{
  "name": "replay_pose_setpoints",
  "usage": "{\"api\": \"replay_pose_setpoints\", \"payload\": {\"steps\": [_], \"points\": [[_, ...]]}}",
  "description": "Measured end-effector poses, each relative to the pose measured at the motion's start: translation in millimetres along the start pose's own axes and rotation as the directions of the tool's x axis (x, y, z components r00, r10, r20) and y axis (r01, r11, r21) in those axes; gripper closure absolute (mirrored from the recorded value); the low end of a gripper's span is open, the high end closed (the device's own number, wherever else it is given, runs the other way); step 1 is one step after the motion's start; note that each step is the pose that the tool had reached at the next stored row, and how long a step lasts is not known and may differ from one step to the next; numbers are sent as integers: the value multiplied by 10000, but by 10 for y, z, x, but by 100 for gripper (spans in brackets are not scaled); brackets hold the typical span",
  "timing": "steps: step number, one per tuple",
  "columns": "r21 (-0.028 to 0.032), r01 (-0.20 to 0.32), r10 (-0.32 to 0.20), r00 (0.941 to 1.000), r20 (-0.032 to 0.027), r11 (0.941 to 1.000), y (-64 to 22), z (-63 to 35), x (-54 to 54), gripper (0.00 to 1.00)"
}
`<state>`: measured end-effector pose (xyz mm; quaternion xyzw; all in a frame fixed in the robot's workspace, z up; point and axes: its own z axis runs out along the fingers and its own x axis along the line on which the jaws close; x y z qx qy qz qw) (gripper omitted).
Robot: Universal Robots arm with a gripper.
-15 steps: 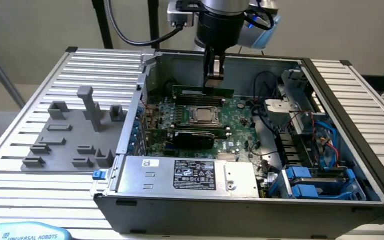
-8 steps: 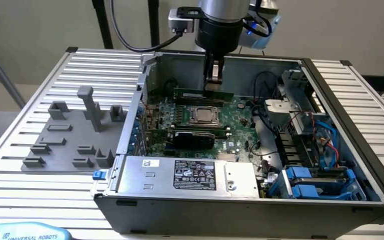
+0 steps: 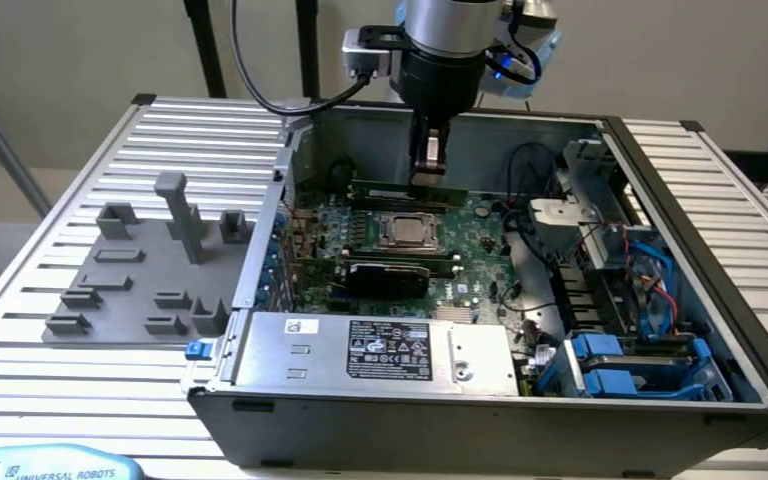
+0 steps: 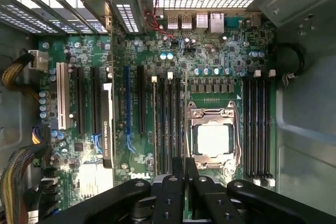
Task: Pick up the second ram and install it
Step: 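Pick up the second ram and move it above second insertion slot, then insert the second ram into the second slot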
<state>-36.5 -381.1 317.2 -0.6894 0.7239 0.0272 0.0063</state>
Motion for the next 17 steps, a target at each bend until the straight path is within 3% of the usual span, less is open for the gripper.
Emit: {"api": "replay_pose_setpoints", "payload": {"steps": [13,15,17], "points": [[1,0,0,10000,-3,10000,-1,0,0,87],[61,13,-13,10000,0,10000,-1,25,1,87],[69,55,-55,10000,0,10000,-2,61,3,87]]}}
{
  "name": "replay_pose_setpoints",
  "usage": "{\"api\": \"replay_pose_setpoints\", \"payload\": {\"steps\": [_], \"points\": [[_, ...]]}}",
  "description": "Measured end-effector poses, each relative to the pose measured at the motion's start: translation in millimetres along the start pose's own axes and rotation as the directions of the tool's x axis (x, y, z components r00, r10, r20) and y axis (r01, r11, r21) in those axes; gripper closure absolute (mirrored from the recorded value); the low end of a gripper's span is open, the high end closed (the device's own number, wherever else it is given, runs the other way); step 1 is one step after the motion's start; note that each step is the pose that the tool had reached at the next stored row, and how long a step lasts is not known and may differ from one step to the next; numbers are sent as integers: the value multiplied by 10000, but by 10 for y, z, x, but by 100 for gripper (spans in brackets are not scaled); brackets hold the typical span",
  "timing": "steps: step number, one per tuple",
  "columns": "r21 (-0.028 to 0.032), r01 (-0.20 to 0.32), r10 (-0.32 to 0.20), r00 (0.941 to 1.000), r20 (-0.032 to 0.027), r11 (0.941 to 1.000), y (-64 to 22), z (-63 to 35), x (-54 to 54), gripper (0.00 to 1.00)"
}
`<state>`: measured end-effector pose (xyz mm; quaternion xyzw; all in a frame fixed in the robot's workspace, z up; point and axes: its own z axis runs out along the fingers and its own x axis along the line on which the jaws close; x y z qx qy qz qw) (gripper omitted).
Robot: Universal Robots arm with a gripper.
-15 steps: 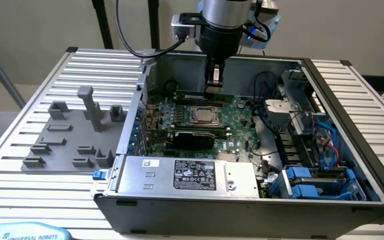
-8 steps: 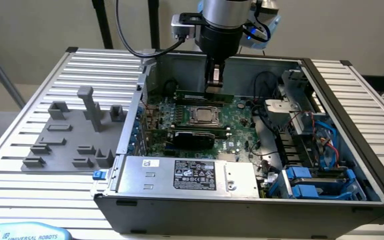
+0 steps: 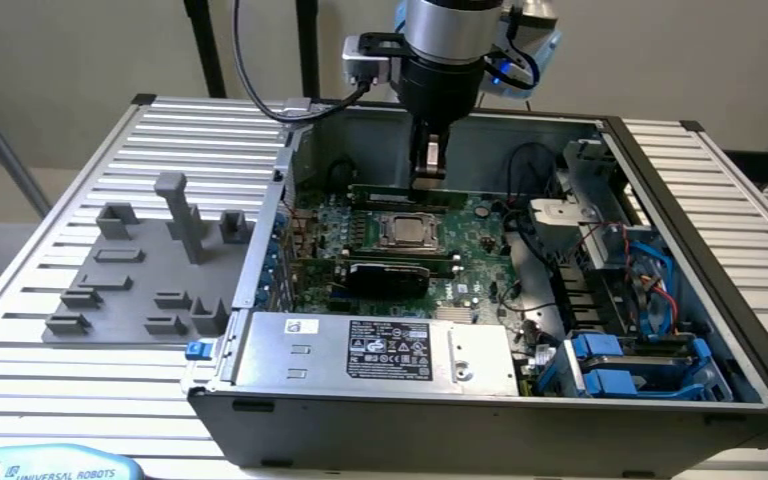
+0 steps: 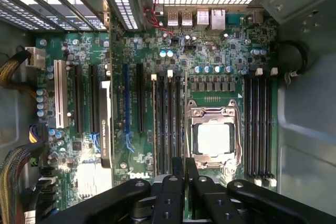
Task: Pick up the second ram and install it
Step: 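Insert the second ram into the second slot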
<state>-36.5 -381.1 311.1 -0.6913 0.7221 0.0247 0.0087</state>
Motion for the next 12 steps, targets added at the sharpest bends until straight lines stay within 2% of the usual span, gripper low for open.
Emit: {"api": "replay_pose_setpoints", "payload": {"steps": [12], "points": [[-15,362,-362,9993,-12,9993,-5,219,12,87]]}}
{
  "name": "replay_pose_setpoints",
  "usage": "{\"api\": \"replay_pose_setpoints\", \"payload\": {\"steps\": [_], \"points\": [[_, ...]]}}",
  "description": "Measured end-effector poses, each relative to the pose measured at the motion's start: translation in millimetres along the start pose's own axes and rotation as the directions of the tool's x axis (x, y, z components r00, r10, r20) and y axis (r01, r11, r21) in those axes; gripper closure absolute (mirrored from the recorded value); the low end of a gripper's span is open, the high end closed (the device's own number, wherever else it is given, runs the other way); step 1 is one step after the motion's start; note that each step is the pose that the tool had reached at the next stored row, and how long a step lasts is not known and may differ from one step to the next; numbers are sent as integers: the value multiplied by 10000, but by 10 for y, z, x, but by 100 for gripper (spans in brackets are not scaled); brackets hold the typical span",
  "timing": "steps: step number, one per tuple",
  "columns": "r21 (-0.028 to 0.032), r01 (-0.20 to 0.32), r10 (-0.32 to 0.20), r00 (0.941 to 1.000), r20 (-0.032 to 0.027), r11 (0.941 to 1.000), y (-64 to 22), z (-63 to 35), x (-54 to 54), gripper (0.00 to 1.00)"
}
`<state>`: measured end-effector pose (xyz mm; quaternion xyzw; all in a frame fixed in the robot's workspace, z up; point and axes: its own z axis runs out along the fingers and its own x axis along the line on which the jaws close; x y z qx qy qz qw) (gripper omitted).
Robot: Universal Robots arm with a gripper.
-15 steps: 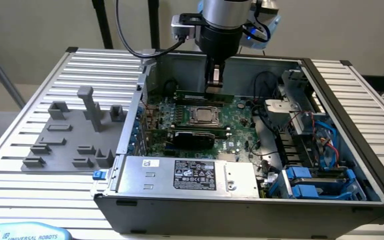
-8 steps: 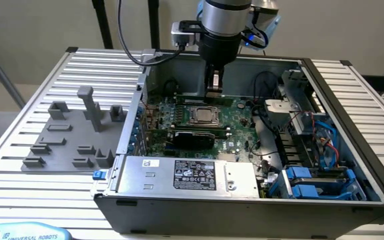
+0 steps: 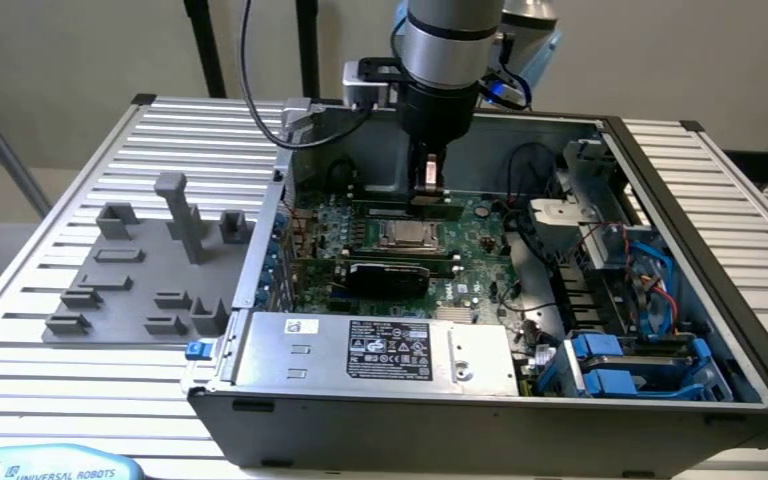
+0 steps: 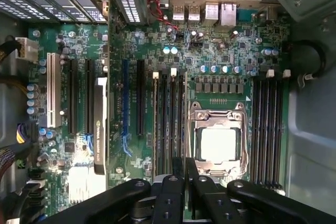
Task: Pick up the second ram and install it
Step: 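Insert the second ram into the second slot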
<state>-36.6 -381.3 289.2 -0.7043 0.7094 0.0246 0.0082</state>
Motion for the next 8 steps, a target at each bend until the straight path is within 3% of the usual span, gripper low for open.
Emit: {"api": "replay_pose_setpoints", "payload": {"steps": [8], "points": [[-6,130,-130,9999,-4,9999,-3,144,33,87]]}}
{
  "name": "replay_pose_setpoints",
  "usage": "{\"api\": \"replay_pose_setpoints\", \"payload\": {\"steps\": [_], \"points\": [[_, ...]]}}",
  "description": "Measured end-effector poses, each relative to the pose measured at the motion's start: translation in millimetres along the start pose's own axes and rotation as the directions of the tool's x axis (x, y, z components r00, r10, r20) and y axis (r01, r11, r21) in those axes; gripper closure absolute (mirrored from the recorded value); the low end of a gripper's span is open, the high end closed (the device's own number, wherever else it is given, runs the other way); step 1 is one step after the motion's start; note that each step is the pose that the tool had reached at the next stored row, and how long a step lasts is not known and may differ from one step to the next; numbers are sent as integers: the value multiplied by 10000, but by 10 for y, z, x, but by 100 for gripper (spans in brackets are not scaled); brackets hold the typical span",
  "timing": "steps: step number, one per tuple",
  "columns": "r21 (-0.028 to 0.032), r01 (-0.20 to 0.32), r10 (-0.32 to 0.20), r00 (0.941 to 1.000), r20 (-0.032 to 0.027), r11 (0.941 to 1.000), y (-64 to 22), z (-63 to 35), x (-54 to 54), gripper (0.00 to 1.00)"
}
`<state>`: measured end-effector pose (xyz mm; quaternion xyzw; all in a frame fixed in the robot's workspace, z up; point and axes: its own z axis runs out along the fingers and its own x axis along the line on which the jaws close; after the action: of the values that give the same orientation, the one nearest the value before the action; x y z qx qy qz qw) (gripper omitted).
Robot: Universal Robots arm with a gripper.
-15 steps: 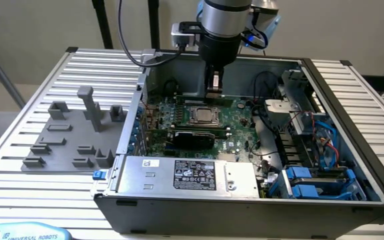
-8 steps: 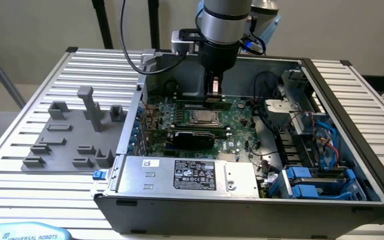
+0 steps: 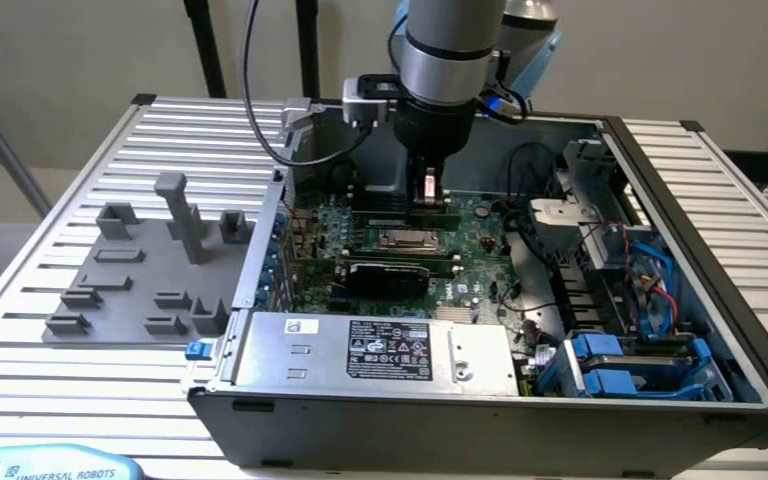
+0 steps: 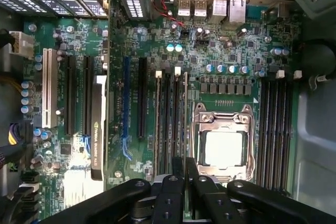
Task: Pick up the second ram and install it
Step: 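Insert the second ram into the second slot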
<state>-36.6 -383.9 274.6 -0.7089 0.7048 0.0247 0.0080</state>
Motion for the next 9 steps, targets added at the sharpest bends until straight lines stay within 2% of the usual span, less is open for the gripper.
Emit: {"api": "replay_pose_setpoints", "payload": {"steps": [9], "points": [[-2,33,-33,10000,0,10000,-3,160,71,87]]}}
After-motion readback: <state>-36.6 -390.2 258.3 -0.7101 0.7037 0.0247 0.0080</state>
